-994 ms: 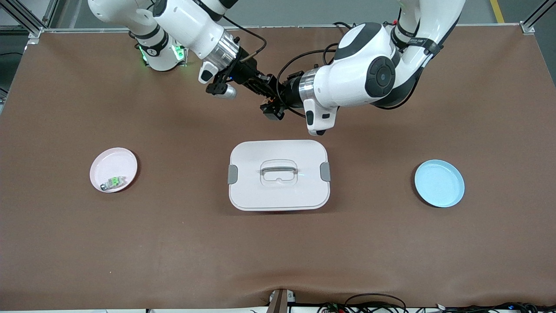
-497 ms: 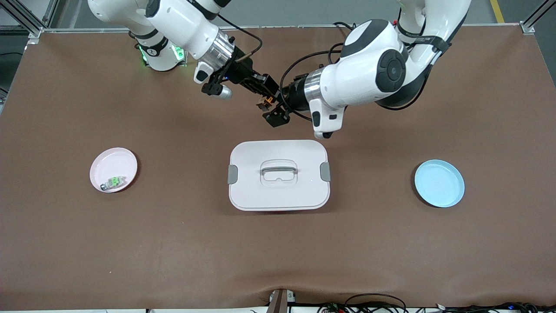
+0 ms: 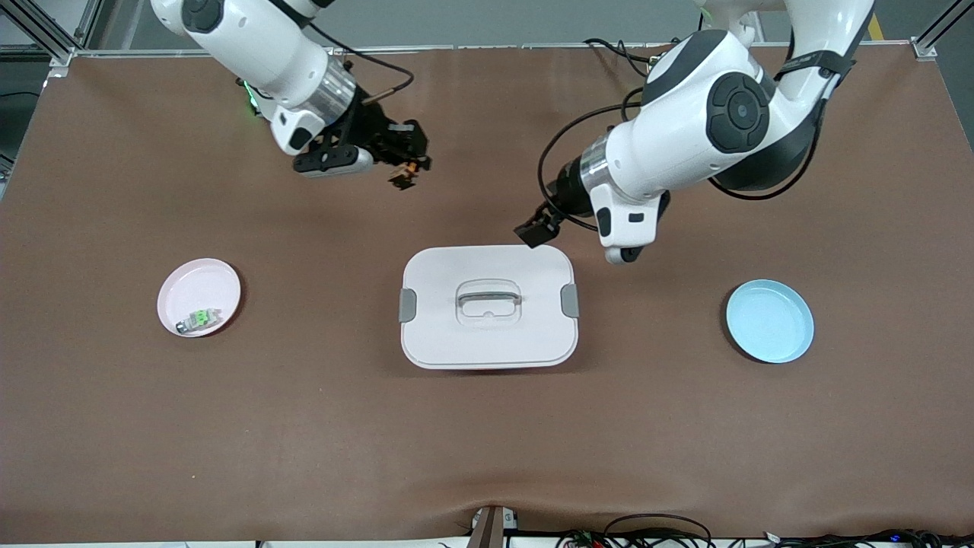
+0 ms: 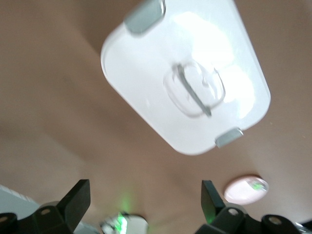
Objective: Transfer orange switch to right arm and place
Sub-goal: 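Open the left gripper and withdraw it while the right gripper carries switch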
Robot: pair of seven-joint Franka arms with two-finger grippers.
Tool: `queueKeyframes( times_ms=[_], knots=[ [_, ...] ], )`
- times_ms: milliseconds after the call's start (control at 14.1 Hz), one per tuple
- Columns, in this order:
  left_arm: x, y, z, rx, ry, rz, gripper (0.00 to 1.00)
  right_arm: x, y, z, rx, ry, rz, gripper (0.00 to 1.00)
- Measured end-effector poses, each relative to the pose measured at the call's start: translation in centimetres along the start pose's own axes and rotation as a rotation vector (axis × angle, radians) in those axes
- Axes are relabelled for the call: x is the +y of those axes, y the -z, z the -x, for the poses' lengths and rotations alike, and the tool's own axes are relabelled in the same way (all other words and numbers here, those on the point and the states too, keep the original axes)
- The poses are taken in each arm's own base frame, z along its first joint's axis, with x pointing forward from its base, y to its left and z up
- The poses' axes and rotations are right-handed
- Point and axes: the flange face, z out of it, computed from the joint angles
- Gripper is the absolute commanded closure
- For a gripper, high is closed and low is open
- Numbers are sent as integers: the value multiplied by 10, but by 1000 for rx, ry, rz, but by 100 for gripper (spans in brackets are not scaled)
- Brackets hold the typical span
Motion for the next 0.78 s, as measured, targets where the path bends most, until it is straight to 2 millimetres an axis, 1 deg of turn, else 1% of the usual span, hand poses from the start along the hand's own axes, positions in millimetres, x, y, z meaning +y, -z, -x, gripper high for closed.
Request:
queueKeyframes(
  times_ms=[142,284,426,497,639,781],
  knots=[
    [-6,9,-13,76,-116,-28,0,32,15,-12,-16,148,68,96],
    [-14,20,-33,141,-190,-61,0,69,26,-28,-38,296,151,96],
    [-25,34,-64,197,-248,-111,0,100,32,-38,-61,429,272,96],
    [-32,42,-82,215,-278,-135,0,109,33,-40,-75,478,319,96],
    [-47,60,-115,234,-318,-171,0,127,35,-45,-101,571,375,96],
    [-63,80,-144,262,-373,-210,0,154,40,-55,-126,662,409,96]
  ],
)
